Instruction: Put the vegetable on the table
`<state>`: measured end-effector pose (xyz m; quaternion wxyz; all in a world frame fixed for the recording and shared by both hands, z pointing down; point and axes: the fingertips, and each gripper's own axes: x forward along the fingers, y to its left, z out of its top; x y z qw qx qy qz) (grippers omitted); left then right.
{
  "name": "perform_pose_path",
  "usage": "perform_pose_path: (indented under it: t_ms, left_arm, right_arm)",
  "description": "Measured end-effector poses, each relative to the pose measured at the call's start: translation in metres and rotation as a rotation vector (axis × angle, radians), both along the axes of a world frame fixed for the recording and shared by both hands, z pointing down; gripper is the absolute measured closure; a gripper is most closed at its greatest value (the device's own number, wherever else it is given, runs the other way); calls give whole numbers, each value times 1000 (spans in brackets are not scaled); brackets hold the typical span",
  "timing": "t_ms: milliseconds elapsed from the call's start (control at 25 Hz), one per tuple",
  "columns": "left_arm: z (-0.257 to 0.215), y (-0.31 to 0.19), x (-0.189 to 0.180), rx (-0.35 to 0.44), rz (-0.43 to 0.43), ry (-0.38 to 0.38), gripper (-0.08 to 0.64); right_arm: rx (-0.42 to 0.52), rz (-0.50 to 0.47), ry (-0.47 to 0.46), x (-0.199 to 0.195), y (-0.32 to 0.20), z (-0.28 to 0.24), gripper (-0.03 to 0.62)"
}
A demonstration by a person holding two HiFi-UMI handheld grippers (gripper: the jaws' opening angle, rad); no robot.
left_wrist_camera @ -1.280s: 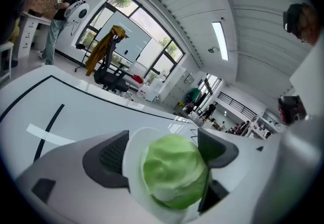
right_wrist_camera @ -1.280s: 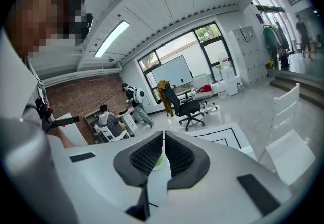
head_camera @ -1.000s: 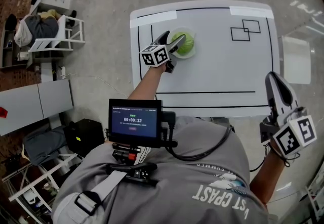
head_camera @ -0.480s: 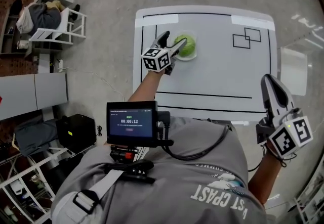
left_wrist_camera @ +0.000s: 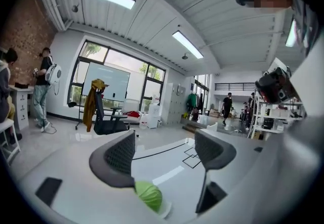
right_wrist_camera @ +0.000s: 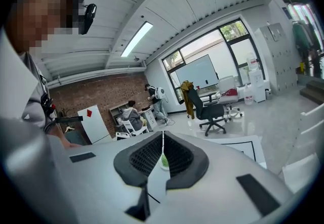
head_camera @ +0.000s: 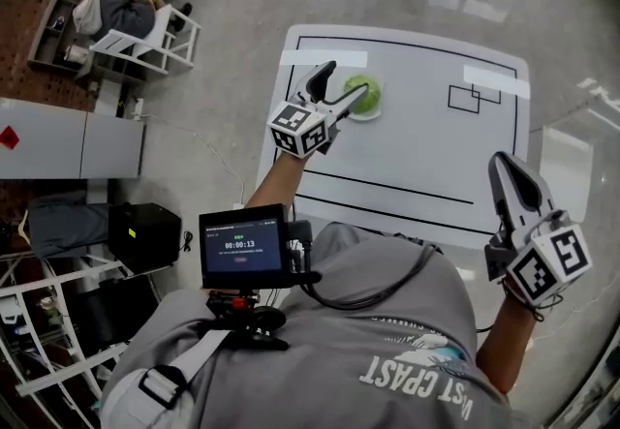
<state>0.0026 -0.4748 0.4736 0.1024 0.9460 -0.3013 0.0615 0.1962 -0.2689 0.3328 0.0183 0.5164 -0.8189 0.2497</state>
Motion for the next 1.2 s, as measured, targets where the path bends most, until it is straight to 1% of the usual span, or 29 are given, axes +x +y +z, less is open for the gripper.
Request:
perform_pose_path:
  t_ms: [80,240,360,400,440,600,760,840,960,1120,1200]
  left_arm:
    - [-24,22,10,60,22,-1,225]
    - [-62,86,33,192,88,-20,363]
    - [-93,125,51,252,90,-5,505]
    - [-107,137,54,263,83,6,539]
    - [-120,149,53,272,76,18,552]
    - [-167,196,41,308,51,45,552]
    - [-199,236,10,335,1,45,552]
    - [-210,259,-10,345,-35,37,552]
    - [-223,286,-35,354,-77,26,552]
    - [-229,315,-66,369,-105,-4,552]
    - [-233,328,-86,378,-113,0,552]
  right_arm:
    - [31,-14,6,8,13,-7,584]
    - [61,-38,19,16,58,-7,584]
    - [91,-73,33,25,81,-13,584]
    - [103,-83,36,26,88,-18,584]
    - [115,-93,40,26,93,-24,584]
    - [166,-136,40,16,112,-44,586]
    - [213,-205,25,-8,125,-48,586]
    - [225,-244,16,-22,132,-47,586]
    - [228,-277,10,-40,137,-46,586]
    - [253,-313,15,-70,149,-53,586]
    - [281,-325,34,-88,159,-62,586]
